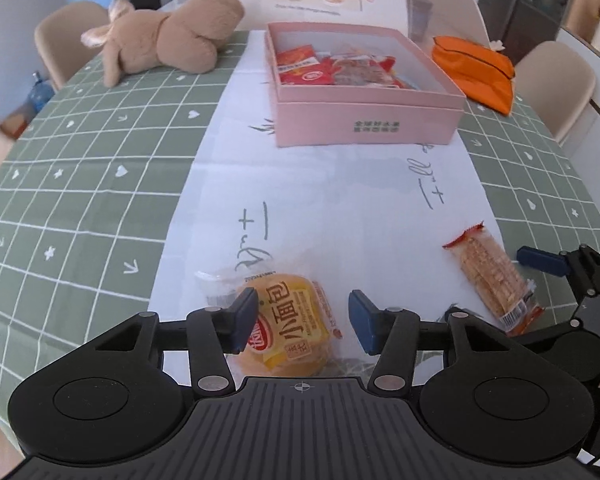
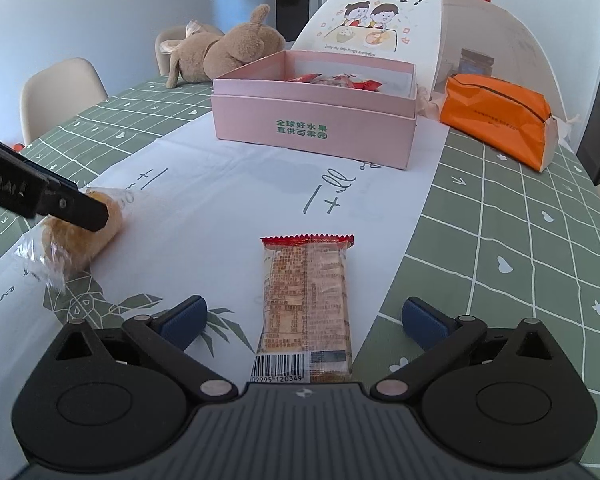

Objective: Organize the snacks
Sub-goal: 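Lift the bread bun with the left tool and the wafer packet with the right, then carry both packets over the pink box and open both tools to drop them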

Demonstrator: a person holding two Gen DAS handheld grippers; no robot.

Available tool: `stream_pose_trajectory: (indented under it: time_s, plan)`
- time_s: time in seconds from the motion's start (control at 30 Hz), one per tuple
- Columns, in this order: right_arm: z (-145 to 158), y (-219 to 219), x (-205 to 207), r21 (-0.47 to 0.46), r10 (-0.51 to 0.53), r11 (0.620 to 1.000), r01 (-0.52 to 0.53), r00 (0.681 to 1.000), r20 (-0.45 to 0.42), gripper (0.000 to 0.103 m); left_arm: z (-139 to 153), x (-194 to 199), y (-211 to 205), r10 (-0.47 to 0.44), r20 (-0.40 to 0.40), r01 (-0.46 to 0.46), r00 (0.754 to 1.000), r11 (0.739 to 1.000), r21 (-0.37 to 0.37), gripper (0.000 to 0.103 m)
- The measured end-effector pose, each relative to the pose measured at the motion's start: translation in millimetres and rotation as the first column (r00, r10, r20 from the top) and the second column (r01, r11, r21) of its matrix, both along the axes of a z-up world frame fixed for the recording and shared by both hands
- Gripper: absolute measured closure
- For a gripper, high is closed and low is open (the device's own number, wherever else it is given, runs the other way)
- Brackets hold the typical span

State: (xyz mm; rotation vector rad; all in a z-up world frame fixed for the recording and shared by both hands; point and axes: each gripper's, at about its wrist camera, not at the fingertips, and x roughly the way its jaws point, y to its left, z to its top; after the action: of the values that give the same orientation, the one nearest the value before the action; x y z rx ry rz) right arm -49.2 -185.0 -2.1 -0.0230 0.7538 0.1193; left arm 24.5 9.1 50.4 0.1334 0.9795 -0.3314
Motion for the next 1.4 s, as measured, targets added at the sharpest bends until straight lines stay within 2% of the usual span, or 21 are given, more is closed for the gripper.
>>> stream_pose_trajectory:
  time_s: [0.23, 0.33, 0.43, 0.5, 0.67, 0.7, 0.83, 0.93, 1.03, 1.07, 1.1, 1.13, 1.17, 1.27, 1.4]
  plan:
    - [-0.3, -0.4, -0.1, 0.0, 0.001, 1.0, -0.001, 1.0, 0.0, 0.0, 15.3, -11.3, 9.4, 0.023, 0.029, -0.022, 0.999, 0.999, -0.044, 0.047]
    - [-0.3, -0.2, -0.4, 0.0, 0.001, 1.0, -0.001, 1.0, 0.0, 0.0, 22.8, -17.4, 31.7, 0.098, 0.035, -0.095, 0.995, 0.993, -0.066, 0.047]
    - [-0.5, -0.3, -0.3, 0.0, 0.001, 1.0, -0.001, 1.0, 0.001, 0.0, 18.5, -15.1, 60.3, 0.213, -0.04, -0.216, 0.976, 0.963, -0.159, 0.047]
    - [-0.6, -0.4, -0.1, 0.0, 0.001, 1.0, -0.001, 1.0, 0.001, 0.0, 10.6, -9.6, 66.2, 0.244, -0.085, -0.256, 0.966, 0.948, -0.187, 0.047]
    - [0.9, 0.8, 1.4, -0.003, -0.007, 1.0, 0.007, 1.0, -0.013, 0.0, -11.0, 1.3, 36.9, 0.156, -0.119, -0.172, 0.981, 0.975, -0.141, 0.047]
    - [2.0, 1.5, 3.0, -0.003, -0.012, 1.0, 0.012, 1.0, -0.026, 0.0, -15.0, 3.8, 30.7, 0.143, -0.118, -0.158, 0.983, 0.978, -0.135, 0.038]
    - [7.4, 2.8, 11.3, 0.003, 0.005, 1.0, -0.005, 0.997, -0.083, 0.001, -23.9, 15.1, 14.4, 0.123, -0.093, -0.132, 0.988, 0.986, -0.103, 0.034]
    - [12.0, 3.3, 12.5, -0.006, 0.02, 1.0, -0.021, 0.994, -0.109, 0.012, -23.5, 15.2, 13.2, 0.101, -0.081, -0.109, 0.992, 0.989, -0.097, 0.036]
    - [18.1, 1.7, 10.7, -0.006, 0.047, 0.999, -0.048, 0.991, -0.129, 0.031, -23.2, 10.5, 15.2, 0.071, -0.072, -0.079, 0.995, 0.991, -0.105, 0.039]
    - [19.8, 0.3, 10.2, 0.003, 0.06, 0.998, -0.06, 0.989, -0.132, 0.041, -23.3, 9.1, 15.7, 0.063, -0.069, -0.07, 0.996, 0.991, -0.11, 0.04]
    - [22.0, -1.3, 10.8, 0.014, 0.072, 0.997, -0.07, 0.988, -0.137, 0.055, -23.2, 8.5, 15.5, 0.053, -0.066, -0.061, 0.996, 0.992, -0.114, 0.042]
    - [23.9, -3.2, 12.5, 0.025, 0.079, 0.997, -0.076, 0.986, -0.145, 0.064, -22.7, 8.7, 15.1, 0.046, -0.065, -0.054, 0.997, 0.991, -0.12, 0.044]
    - [26.0, -5.5, 15.7, 0.046, 0.086, 0.996, -0.08, 0.984, -0.155, 0.068, -21.7, 10.0, 14.6, 0.039, -0.065, -0.048, 0.997, 0.99, -0.133, 0.045]
    - [34.0, -7.5, 25.9, 0.061, 0.077, 0.996, -0.069, 0.987, -0.139, 0.068, -15.8, 19.1, 13.9, 0.029, -0.063, -0.041, 0.998, 0.98, -0.192, 0.048]
    - [65.3, -7.7, 49.9, 0.044, 0.082, 0.996, -0.08, 0.996, -0.041, 0.068, 3.0, 49.0, 14.1, 0.005, -0.035, -0.016, 0.999, 0.95, -0.311, 0.048]
